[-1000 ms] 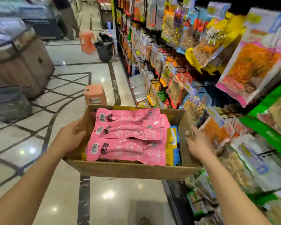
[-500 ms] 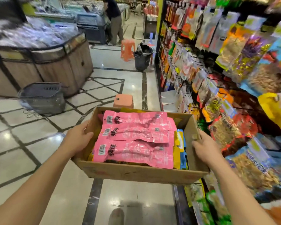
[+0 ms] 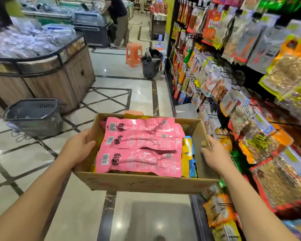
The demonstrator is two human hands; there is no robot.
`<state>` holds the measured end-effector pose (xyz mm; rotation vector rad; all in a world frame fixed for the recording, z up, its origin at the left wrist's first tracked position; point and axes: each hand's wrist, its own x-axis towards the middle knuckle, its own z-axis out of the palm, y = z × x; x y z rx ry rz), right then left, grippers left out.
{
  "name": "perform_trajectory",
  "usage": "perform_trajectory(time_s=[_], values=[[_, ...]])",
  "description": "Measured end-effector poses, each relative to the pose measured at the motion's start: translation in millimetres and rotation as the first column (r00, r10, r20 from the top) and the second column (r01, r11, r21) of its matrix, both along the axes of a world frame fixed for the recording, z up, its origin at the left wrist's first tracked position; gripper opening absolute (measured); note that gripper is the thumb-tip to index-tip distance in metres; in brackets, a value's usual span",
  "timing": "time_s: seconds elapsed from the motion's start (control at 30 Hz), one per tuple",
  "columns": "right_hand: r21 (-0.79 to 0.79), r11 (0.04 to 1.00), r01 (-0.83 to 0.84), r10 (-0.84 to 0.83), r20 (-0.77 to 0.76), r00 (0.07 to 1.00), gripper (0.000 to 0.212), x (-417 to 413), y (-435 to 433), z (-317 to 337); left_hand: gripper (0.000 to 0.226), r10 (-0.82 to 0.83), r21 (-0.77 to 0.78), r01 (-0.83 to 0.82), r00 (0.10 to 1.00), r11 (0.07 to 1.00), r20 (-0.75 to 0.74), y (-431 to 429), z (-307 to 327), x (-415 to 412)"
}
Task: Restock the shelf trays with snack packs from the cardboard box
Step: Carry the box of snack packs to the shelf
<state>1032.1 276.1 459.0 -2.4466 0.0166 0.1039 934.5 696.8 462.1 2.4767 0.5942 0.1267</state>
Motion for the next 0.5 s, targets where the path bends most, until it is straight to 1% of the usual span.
perform_trajectory(time_s=[0.13,0.3,0.4,0.5], values=[[-0.014,0.999,-0.037,0.037,-0.023,0.999,0.039,69.2,21.4,-6.4,0.045,0.023,0.003,-0.023,1.0,1.0,-0.009,19.7,-5.0,59.4],[-0.015,0.997,-0.072,0.072,-0.022,0.997,0.037,163.5,44.5,-12.4,0.044,0.054,0.004,-0.054,0.998,0.999,-0.016,35.1,-5.7,134.4],[-0.024,0.996,-0.087,0.086,-0.044,0.995,0.042,222.4,56.5,-11.5,0.045,0.074,0.015,-0.074,0.997,0.997,-0.025,43.6,-2.7,183.2],[-0.011,0.994,-0.105,0.104,-0.053,0.993,0.041,281.7,69.1,-10.5,0.042,0.096,0.013,-0.096,0.995,0.995,-0.012,52.4,-4.2,228.8]])
